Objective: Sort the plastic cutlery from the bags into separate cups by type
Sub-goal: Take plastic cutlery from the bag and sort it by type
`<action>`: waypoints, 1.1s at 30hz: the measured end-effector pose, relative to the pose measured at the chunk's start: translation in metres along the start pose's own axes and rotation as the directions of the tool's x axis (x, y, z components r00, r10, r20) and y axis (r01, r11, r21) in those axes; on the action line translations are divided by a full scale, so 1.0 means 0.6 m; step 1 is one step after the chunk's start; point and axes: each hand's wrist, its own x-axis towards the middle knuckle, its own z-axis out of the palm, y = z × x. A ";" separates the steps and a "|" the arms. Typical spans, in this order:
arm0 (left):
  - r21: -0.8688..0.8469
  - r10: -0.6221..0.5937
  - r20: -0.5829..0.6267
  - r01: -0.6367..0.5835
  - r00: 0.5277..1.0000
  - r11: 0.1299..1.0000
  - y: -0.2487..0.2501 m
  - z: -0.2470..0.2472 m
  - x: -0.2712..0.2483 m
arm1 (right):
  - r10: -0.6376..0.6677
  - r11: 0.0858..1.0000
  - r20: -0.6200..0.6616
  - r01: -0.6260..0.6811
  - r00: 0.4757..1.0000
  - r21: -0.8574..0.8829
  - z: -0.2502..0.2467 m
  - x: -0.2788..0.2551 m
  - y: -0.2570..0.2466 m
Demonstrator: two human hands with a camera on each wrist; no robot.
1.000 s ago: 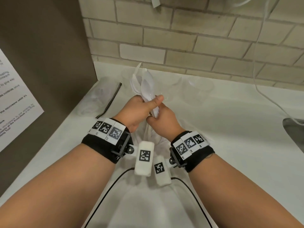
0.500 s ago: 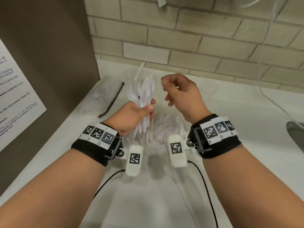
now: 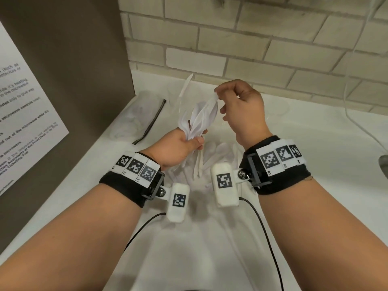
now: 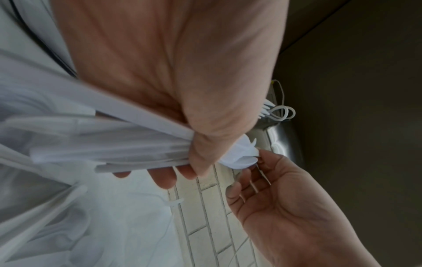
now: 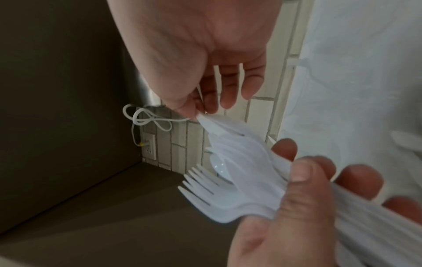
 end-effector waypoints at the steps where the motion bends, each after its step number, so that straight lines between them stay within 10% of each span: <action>1: 0.001 0.002 0.004 -0.002 1.000 1.000 -0.001 -0.001 0.001 | 0.000 1.000 -0.013 0.000 1.000 0.008 0.001 0.000 0.001; 13: -0.005 -0.036 -0.043 0.036 0.998 0.999 -0.010 0.001 0.001 | 0.000 0.999 0.047 0.002 0.999 -0.038 -0.001 -0.001 0.014; 22: 0.008 -0.048 -0.004 0.048 0.999 0.999 -0.020 0.001 -0.002 | -0.041 0.834 -0.228 0.159 0.973 0.529 -0.028 0.015 -0.053; 28: 0.029 -0.044 -0.043 0.045 0.998 0.999 -0.017 0.002 0.002 | 0.139 0.980 0.159 -0.113 0.977 -0.162 -0.035 0.014 -0.016; 33: 0.028 -0.040 -0.048 0.041 0.998 0.999 -0.019 0.006 0.004 | 0.091 0.991 0.103 -0.081 0.990 -0.103 -0.023 0.003 0.008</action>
